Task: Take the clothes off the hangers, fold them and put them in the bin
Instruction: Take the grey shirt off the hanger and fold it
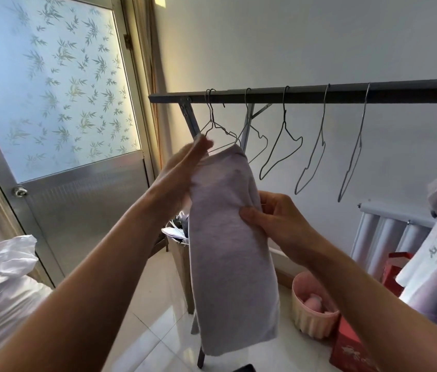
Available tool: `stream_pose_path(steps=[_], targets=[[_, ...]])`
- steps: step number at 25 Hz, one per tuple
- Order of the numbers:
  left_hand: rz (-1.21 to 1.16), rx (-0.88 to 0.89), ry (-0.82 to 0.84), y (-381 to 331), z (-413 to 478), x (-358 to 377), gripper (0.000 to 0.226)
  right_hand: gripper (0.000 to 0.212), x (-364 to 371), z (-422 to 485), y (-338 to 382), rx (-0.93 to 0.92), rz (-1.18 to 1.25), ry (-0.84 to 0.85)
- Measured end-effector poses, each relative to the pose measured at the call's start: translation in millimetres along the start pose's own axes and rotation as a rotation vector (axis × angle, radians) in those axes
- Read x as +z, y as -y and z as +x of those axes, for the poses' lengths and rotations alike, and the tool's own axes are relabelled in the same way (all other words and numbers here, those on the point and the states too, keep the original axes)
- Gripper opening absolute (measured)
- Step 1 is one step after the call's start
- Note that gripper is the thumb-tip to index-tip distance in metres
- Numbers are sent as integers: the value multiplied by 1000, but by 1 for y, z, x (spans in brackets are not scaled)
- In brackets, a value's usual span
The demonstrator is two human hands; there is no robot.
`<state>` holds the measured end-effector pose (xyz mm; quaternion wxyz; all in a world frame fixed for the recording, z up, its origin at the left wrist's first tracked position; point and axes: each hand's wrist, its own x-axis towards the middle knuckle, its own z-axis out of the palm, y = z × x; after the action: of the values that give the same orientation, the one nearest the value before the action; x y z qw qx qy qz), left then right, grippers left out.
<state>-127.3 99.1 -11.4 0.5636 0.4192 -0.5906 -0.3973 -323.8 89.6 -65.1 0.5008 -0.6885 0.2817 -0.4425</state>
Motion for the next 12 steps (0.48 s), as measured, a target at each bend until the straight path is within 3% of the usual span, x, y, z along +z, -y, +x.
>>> stream_pose_path(steps=[2, 4, 6, 9, 12], targets=[[-265, -117, 161, 32, -23, 0, 84, 13, -2, 1, 5, 25, 54, -25], [-305, -219, 197, 60, -49, 11, 85, 12, -4, 2, 7, 45, 60, -68], [-234, -244, 136, 76, -64, 20, 72, 13, -4, 5, 5, 67, 46, -130], [-183, -262, -25, 77, -68, 25, 41, 38, -1, 9, 2, 99, 87, -187], [-145, -189, -74, 74, -68, 27, 36, 64, -4, 6, 3, 109, 70, -172]])
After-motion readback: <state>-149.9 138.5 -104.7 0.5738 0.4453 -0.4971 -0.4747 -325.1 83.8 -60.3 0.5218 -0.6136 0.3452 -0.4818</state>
